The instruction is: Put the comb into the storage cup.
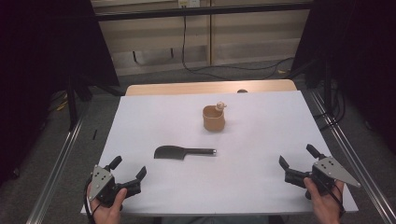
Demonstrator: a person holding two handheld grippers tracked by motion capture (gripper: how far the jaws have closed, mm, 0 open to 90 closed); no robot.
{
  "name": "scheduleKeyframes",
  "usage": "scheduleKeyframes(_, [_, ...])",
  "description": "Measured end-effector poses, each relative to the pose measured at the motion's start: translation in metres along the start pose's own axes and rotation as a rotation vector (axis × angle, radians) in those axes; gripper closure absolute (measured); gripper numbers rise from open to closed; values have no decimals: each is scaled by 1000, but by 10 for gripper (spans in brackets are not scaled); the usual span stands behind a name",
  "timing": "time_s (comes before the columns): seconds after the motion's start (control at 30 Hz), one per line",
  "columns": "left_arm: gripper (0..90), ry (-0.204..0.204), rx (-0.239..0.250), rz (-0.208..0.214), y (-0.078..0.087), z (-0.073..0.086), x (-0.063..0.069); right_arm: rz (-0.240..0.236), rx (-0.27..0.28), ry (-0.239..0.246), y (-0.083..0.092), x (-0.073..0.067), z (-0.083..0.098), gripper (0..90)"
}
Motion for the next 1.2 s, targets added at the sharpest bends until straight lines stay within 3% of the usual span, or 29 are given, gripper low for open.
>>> scheduleKeyframes(0.6, [47,23,-16,55,-1,-2,0,-63,3,8,4,-7,1,0])
scheduleKeyframes(0.73, [52,27,-12,79,-3,-2,2,-67,0,8,4,-7,1,0])
scheduleKeyframes(0.83, [52,28,-7,128,-5,-3,5,-70,2,10,4,-7,1,0])
scheduleKeyframes(1.2, [40,21,25,171,-8,-10,11,-86,-1,30,3,-13,2,1])
Point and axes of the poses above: each handheld gripper's, and its own axes: y roughly backward along the jaws, z roughly out of its underside, x roughly to its right, the point moved 5 cm from there along -y, roughly forward along the jaws, and after that the axes turned 10 degrees about -y, right-handed, at the moved point
